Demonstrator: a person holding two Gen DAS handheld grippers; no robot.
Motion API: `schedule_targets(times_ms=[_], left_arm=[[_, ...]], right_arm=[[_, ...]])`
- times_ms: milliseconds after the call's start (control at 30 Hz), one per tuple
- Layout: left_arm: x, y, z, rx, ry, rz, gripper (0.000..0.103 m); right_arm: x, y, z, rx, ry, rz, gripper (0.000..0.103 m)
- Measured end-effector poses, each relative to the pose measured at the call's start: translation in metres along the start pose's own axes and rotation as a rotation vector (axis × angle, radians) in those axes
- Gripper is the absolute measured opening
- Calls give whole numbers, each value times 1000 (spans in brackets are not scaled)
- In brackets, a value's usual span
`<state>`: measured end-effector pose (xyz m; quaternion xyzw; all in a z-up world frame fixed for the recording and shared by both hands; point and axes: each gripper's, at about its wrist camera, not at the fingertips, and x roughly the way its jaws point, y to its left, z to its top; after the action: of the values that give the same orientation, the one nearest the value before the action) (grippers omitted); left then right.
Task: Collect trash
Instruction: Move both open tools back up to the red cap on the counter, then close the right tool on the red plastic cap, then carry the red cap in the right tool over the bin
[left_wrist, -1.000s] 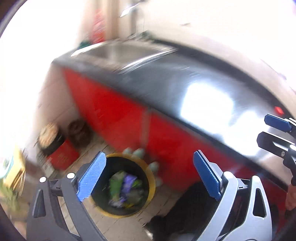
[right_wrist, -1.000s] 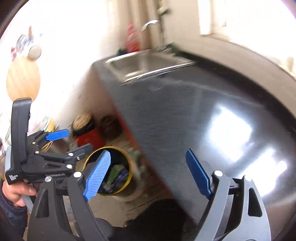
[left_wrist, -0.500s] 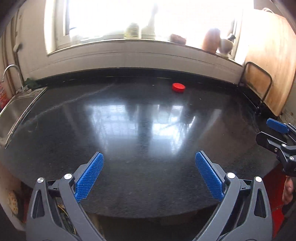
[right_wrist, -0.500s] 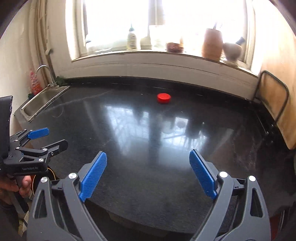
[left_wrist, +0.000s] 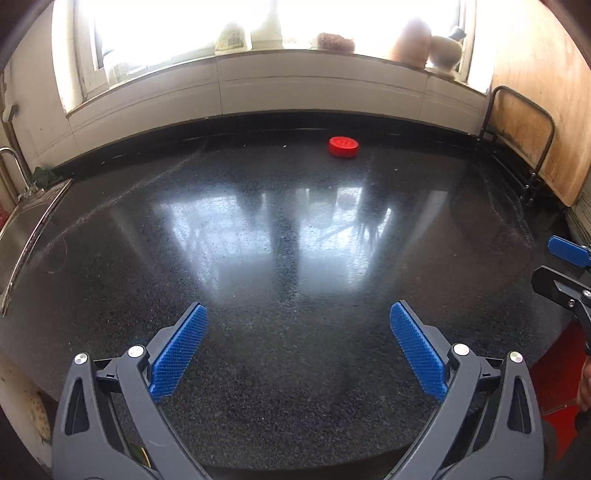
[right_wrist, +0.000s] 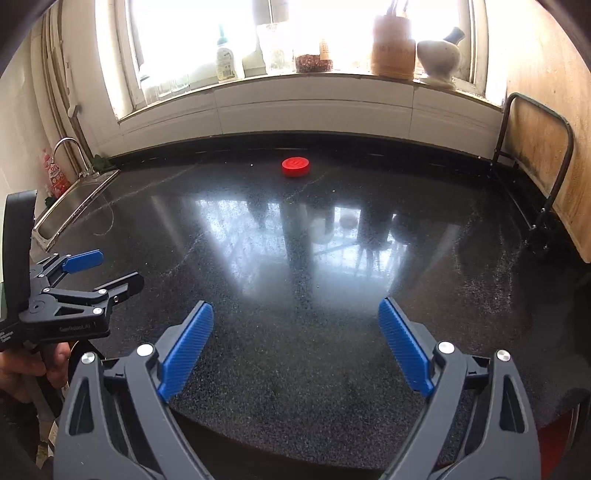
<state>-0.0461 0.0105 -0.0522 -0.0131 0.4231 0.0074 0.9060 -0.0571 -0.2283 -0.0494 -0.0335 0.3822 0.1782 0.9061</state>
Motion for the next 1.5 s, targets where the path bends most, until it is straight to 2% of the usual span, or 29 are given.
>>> schedule_targets(times_ms=[167,367,500,667,800,867,1100,1133,1200,1267,1300,1367,1500], left_arm=[[51,17,16,-17,78,29,96],[109,22,46,3,138,40,96],[133,26,76,1,135,28,96],[170,32,118,12,137,23,96],[198,36,151,-4,136,34,96],[207,38,161,-5,132,37,96],[219,34,176,-15,120,45,96],[219,33,176,-12,116,45,95],[215,31,175,-7,100,43,88],[206,25,172,1,87,44,57],[205,22,173,5,90,44,48],[200,21,171,5,110,44,22],[185,24,163,-15,131,19,12]], right_arm=[[53,0,16,-5,70,0,88],[132,5,56,-28,171,-11,88],[178,5,90,-58,197,-31,88],[238,0,140,-60,217,-16,87],[271,2,171,-84,194,-32,85],[281,2,183,-89,179,-31,81],[295,5,202,-96,141,-12,49],[295,5,202,-95,137,-12,49],[295,6,200,-104,131,-17,49],[289,5,196,-108,133,-18,49],[285,5,194,-108,128,-19,49],[275,5,195,-101,116,-14,49],[249,5,197,-87,87,-7,49]])
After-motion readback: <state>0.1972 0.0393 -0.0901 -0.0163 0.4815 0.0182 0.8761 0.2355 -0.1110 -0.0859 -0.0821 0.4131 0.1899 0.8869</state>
